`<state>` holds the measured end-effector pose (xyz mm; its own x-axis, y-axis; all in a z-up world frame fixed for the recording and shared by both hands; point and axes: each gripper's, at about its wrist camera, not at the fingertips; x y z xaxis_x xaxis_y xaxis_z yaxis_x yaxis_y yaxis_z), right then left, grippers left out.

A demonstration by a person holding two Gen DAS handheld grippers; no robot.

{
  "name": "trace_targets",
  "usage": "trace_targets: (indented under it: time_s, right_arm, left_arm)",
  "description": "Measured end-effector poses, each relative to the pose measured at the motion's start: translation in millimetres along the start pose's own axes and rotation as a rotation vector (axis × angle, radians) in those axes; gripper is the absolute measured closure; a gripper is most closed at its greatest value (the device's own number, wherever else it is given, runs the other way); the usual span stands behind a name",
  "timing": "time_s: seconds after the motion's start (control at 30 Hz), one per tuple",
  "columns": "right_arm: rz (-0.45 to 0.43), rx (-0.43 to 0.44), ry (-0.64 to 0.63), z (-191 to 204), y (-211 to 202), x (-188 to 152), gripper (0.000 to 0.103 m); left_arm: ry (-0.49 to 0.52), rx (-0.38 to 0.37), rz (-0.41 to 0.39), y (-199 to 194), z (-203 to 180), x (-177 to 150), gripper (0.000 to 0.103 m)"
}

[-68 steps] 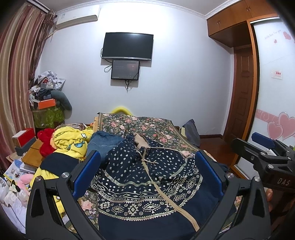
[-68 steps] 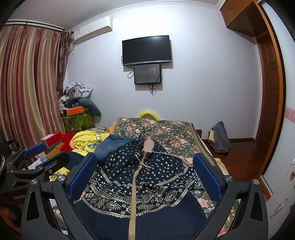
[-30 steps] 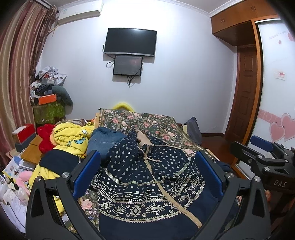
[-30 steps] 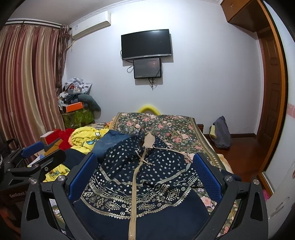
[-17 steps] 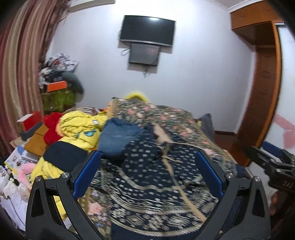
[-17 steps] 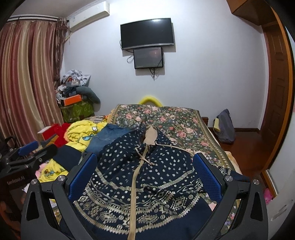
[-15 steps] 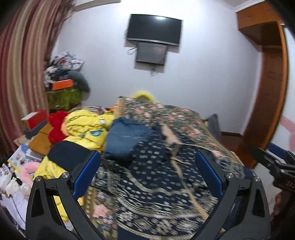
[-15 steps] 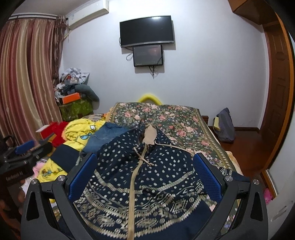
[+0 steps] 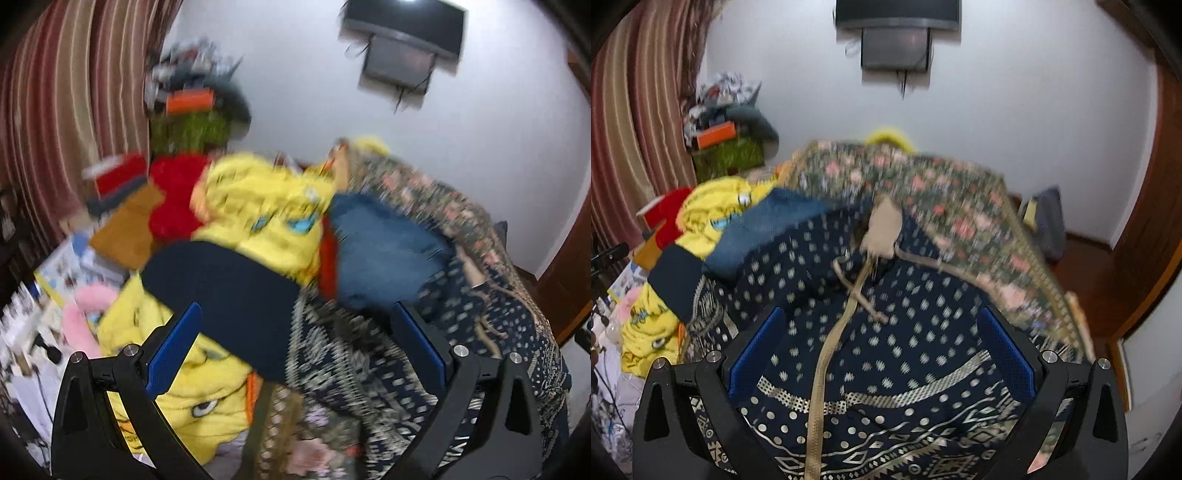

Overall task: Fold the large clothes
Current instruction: 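Reach the left gripper to the navy skirt edge and grasp it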

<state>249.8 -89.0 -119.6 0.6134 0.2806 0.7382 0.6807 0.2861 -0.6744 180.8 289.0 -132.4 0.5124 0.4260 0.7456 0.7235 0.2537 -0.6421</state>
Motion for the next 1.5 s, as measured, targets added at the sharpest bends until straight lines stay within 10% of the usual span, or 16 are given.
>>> trace_targets:
  time_s: [0.27, 0.47, 0.77, 1.03, 1.5]
  right_arm:
    - [0.112, 0.003, 0.055, -9, 33, -14, 0.000]
    - [0.146, -0.001, 0.068, -10, 48, -15, 0.000]
    - [0.145, -0.017, 0.049, -8, 49, -14, 0.000]
    - [0.143, -0.019, 0.038, -6, 44, -14, 0.000]
    - [0.086, -0.009, 0.066, -23, 14, -10, 0.000]
  left_arm:
    - [-0.159, -0.067, 0.244, 86, 80, -18, 0.002]
    - [-0.311, -0.162, 0.309, 125, 114, -17, 0.015]
    - [-0.451, -0.086, 0.356, 172, 150, -14, 0.033]
    - [-0.315, 0.141, 0.239, 151, 135, 15, 0.097]
    - [-0.026, -0.114, -0.209, -19, -21, 104, 0.100]
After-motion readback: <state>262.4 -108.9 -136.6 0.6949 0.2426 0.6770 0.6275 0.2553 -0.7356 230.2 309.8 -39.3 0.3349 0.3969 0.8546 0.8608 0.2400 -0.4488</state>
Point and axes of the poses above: each gripper's, at about its wrist camera, not at the fingertips, and y roughly the way its jaws point, z to its left, x to its top
